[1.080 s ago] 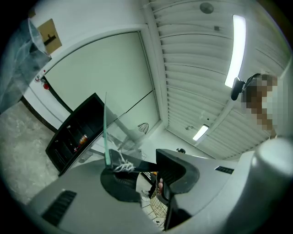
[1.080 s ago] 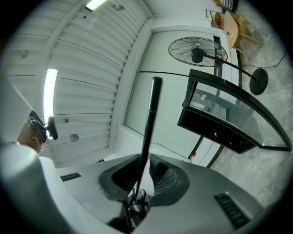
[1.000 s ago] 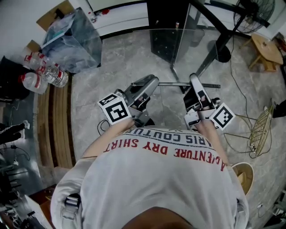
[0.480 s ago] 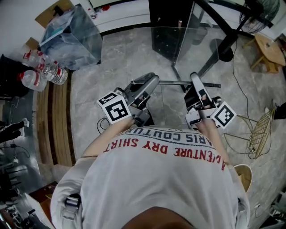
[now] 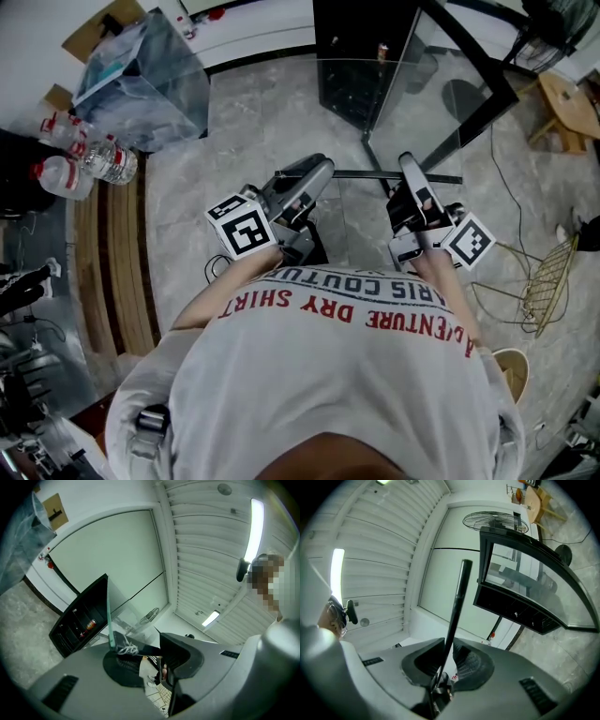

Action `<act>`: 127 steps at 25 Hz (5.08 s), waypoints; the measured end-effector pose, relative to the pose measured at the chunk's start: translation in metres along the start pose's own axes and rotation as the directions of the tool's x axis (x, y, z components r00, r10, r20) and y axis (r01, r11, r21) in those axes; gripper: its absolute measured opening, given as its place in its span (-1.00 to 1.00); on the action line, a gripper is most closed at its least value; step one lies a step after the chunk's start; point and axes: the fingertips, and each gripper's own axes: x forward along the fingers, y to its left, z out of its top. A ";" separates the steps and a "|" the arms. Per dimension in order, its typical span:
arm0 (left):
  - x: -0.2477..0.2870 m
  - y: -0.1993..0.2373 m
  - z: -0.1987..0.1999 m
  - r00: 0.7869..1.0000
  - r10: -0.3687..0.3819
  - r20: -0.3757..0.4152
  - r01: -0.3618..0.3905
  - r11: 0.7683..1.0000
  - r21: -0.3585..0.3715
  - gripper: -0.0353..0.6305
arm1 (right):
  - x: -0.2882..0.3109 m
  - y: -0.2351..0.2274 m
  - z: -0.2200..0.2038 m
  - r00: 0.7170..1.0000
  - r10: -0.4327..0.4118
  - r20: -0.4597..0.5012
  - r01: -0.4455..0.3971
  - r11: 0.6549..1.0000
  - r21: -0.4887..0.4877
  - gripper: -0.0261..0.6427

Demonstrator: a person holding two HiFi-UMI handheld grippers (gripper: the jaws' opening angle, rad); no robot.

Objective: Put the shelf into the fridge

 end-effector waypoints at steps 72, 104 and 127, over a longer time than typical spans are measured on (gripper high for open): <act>0.217 0.345 0.209 0.928 -0.106 -0.357 0.086 0.994 -0.072 -0.49 | 0.310 -0.251 0.093 0.926 -0.284 0.250 0.259 0.957 0.131 -0.75; 0.273 0.387 0.227 0.824 -0.221 -0.521 0.182 0.975 -0.127 -0.48 | 0.338 -0.282 0.116 0.844 -0.378 0.380 0.357 0.926 0.127 -0.75; 0.306 0.411 0.226 0.748 -0.270 -0.606 0.210 0.963 -0.169 -0.48 | 0.345 -0.303 0.129 0.779 -0.427 0.459 0.419 0.899 0.126 -0.75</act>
